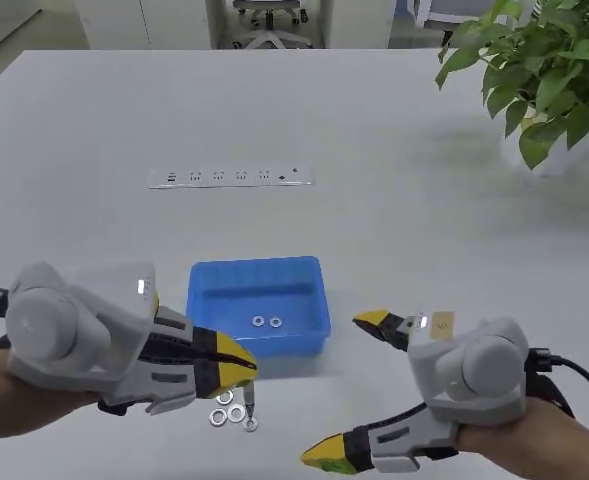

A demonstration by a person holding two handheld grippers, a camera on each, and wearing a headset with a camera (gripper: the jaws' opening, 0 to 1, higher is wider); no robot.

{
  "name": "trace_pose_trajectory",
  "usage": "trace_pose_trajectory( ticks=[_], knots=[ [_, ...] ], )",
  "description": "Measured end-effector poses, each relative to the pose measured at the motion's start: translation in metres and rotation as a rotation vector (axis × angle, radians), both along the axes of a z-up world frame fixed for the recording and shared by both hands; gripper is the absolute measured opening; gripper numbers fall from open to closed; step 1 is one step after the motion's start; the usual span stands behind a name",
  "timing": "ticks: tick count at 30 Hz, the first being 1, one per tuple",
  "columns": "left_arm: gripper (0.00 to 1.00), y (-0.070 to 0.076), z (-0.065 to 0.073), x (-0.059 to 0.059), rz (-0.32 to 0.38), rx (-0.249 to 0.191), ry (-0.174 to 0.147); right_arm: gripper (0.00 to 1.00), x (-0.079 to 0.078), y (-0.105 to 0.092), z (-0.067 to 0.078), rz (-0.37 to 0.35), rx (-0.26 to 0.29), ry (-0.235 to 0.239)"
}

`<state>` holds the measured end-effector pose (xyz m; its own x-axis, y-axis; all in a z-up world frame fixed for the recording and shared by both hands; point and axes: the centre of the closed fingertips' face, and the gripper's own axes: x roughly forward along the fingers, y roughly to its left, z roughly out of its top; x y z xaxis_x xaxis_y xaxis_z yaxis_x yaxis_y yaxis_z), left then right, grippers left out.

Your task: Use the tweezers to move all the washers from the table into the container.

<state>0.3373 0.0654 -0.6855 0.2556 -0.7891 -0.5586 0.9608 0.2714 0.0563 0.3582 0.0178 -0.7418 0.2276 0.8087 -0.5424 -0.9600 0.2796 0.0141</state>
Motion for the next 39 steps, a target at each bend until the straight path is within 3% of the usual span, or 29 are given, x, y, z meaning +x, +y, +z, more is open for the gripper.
trace_pose_trajectory(
  ticks=[19, 30, 35, 39],
  knots=[
    [0.04, -0.005, -0.004, -0.002, -0.014, 0.005, 0.004, 0.94, -0.005, 0.006, 0.001, 0.036, 0.008, -0.010],
    [0.04, -0.004, -0.003, -0.002, -0.025, 0.009, 0.007, 0.71, -0.014, 0.026, 0.003, 0.139, 0.019, -0.039],
    [0.04, -0.005, -0.003, -0.003, -0.031, 0.013, 0.009, 0.61, -0.017, 0.033, -0.001, 0.186, 0.007, -0.048],
    [0.04, -0.005, -0.003, -0.004, -0.037, 0.014, 0.013, 0.53, -0.024, 0.040, -0.008, 0.266, -0.027, -0.062]
  ],
)
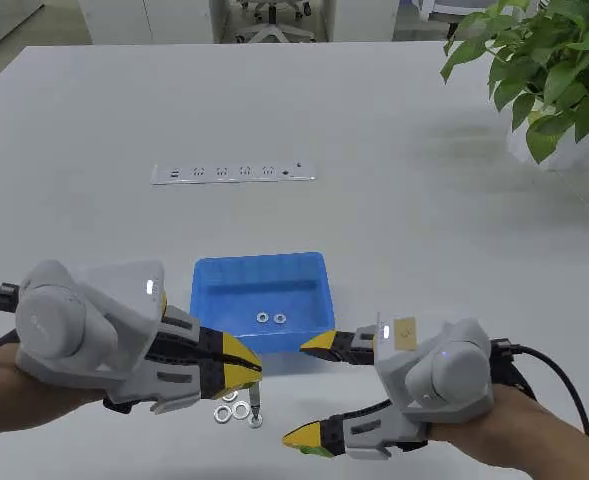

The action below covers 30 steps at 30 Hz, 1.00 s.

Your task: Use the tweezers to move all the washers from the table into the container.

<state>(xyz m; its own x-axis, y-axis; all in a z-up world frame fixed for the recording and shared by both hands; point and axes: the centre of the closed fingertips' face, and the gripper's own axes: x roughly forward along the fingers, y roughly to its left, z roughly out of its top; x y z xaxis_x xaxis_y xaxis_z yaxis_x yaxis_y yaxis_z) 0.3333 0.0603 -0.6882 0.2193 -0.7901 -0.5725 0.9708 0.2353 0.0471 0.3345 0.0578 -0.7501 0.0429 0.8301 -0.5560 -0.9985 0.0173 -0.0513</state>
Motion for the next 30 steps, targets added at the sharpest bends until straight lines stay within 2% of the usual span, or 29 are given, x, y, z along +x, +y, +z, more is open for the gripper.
trace_pose_trajectory(
  ticks=[12, 19, 26, 30],
  knots=[
    [0.04, 0.001, -0.001, 0.000, -0.002, 0.001, 0.012, 0.31, -0.004, 0.025, -0.009, 0.125, -0.025, -0.034],
    [0.04, 0.000, -0.002, -0.002, -0.005, -0.003, 0.020, 0.22, -0.005, 0.036, -0.017, 0.158, -0.044, -0.041],
    [0.04, 0.001, -0.002, -0.001, -0.006, 0.000, 0.021, 0.13, -0.006, 0.043, -0.018, 0.181, -0.045, -0.050],
    [0.04, 0.003, -0.004, 0.000, -0.003, 0.000, 0.025, 0.11, -0.006, 0.043, -0.019, 0.187, -0.046, -0.045]
  ],
)
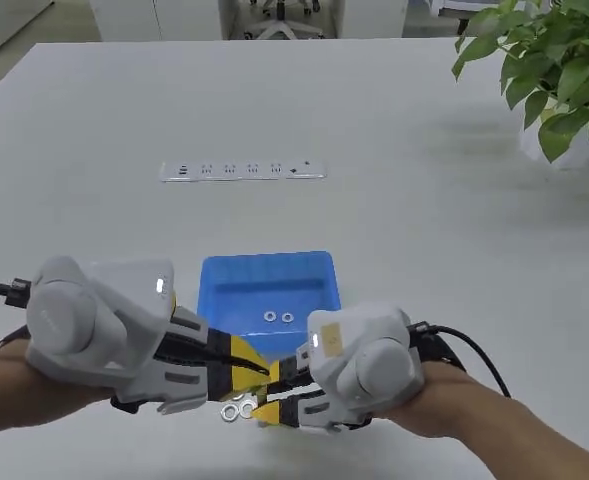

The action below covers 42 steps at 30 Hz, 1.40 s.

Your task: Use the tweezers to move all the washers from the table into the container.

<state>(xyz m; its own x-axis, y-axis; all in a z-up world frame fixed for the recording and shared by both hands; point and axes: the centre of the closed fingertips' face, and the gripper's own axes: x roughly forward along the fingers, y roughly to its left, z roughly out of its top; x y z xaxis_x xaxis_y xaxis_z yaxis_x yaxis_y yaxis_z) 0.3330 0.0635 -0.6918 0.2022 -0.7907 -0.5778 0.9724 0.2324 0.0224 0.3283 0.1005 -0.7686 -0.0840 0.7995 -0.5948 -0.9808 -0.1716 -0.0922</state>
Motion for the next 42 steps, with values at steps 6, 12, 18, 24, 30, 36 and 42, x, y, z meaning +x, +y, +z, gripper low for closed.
trace_pose_trajectory(
  ticks=[6, 12, 18, 24, 30, 36, 42],
  knots=[
    [0.05, -0.002, 0.000, -0.002, 0.003, -0.003, 0.006, 0.10, -0.001, 0.000, 0.000, 0.008, -0.012, 0.002],
    [0.05, -0.001, 0.000, -0.002, 0.003, 0.005, 0.009, 0.10, -0.001, 0.000, 0.000, 0.005, -0.016, 0.001],
    [0.05, 0.000, 0.000, -0.003, 0.008, 0.003, 0.011, 0.10, -0.001, 0.001, 0.000, 0.002, -0.022, 0.004],
    [0.07, -0.001, 0.003, -0.005, 0.016, -0.010, 0.019, 0.10, -0.003, 0.002, 0.002, -0.001, -0.022, 0.015],
    [0.13, -0.003, 0.009, -0.007, 0.022, -0.037, 0.033, 0.10, -0.002, 0.002, 0.009, -0.011, -0.022, 0.031],
    [0.22, -0.004, 0.014, -0.009, 0.025, -0.062, 0.031, 0.09, 0.000, 0.002, 0.016, -0.017, -0.018, 0.032],
    [0.33, 0.000, 0.015, -0.008, 0.062, -0.073, 0.035, 0.10, 0.001, 0.001, 0.022, -0.020, -0.026, 0.028]
  ],
)
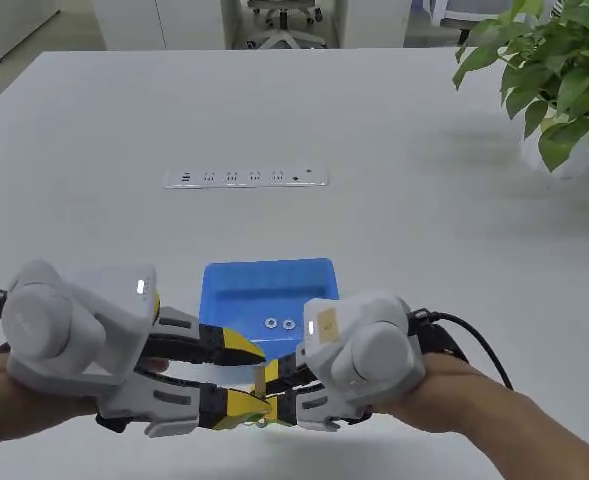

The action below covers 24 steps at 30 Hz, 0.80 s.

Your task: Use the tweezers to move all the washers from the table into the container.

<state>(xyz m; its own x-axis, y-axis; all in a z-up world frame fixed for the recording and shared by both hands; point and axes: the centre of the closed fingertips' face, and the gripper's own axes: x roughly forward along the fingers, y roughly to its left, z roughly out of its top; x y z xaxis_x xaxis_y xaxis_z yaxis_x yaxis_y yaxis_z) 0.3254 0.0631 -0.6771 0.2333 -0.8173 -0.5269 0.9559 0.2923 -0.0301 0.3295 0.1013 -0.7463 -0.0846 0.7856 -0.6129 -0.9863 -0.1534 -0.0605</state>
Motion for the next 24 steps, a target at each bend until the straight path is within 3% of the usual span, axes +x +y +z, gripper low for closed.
trace_pose_trajectory(
  ticks=[24],
  knots=[
    [0.73, 0.024, 0.012, 0.008, 0.172, -0.075, -0.016, 0.10, 0.028, 0.004, 0.038, 0.019, -0.015, -0.016]
  ],
)
